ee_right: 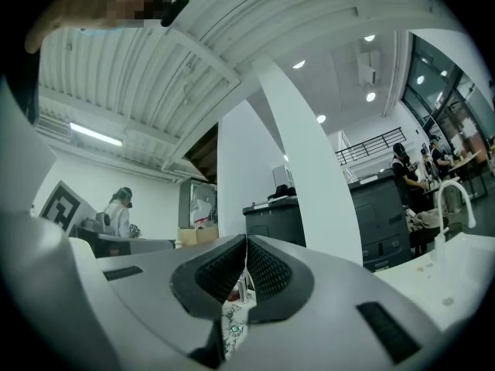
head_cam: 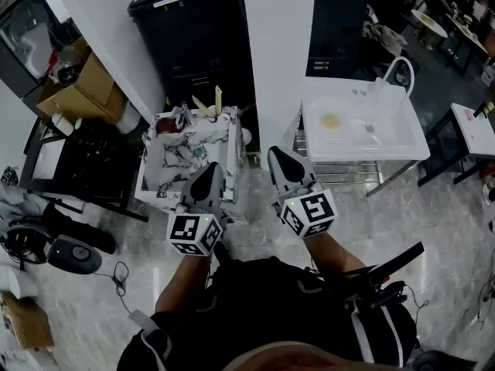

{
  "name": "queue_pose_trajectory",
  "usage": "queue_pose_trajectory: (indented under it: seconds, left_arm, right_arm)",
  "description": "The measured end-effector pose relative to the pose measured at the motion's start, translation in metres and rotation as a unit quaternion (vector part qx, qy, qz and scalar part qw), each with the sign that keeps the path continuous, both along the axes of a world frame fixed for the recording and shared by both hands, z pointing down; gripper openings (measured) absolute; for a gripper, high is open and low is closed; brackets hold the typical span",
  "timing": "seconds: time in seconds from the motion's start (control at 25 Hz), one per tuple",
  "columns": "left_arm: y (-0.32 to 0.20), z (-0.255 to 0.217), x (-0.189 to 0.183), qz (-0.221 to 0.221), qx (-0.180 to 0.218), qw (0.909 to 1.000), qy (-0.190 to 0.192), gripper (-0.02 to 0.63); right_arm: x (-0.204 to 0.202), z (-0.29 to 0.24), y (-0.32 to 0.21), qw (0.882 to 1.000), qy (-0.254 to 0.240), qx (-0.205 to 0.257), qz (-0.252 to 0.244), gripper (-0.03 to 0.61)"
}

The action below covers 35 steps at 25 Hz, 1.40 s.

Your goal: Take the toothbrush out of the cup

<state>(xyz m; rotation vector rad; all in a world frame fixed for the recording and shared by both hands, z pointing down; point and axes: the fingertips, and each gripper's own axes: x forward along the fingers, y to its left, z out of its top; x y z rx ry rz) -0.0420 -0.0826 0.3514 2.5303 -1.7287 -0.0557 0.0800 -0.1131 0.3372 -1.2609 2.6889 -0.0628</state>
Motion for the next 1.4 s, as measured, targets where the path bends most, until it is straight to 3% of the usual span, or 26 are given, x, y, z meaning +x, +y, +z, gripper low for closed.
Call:
queue_pose_trajectory:
  seconds: [0.24, 0.76, 1.16, 1.4]
  left_arm:
    - [-0.021, -0.011, -0.035, 0.037, 0.016, 0.9992, -0.007, 0.002]
    - [-0.06, -0.025, -0.11, 0.047, 0.039, 0.9981, 0.012, 0.002]
    - [-0.079, -0.023, -0.161, 0.051, 0.03, 0.9978, 0.032, 0.002]
    - [-0.089, -0.018, -0.187, 0.063, 0.017, 0.9956, 0.067, 0.002]
  right_arm:
    - [-0.04, 0.002, -0.017, 0.998, 0.054, -0.008, 0.017, 0.021]
    - [-0.094, -0.011, -0.047, 0.997, 0.057, -0.006, 0.06, 0.021]
    - [-0.14, -0.017, -0.057, 0.996, 0.051, -0.006, 0.077, 0.021]
    - [-0.164, -0.016, -0.063, 0.994, 0.054, -0.008, 0.094, 0.021]
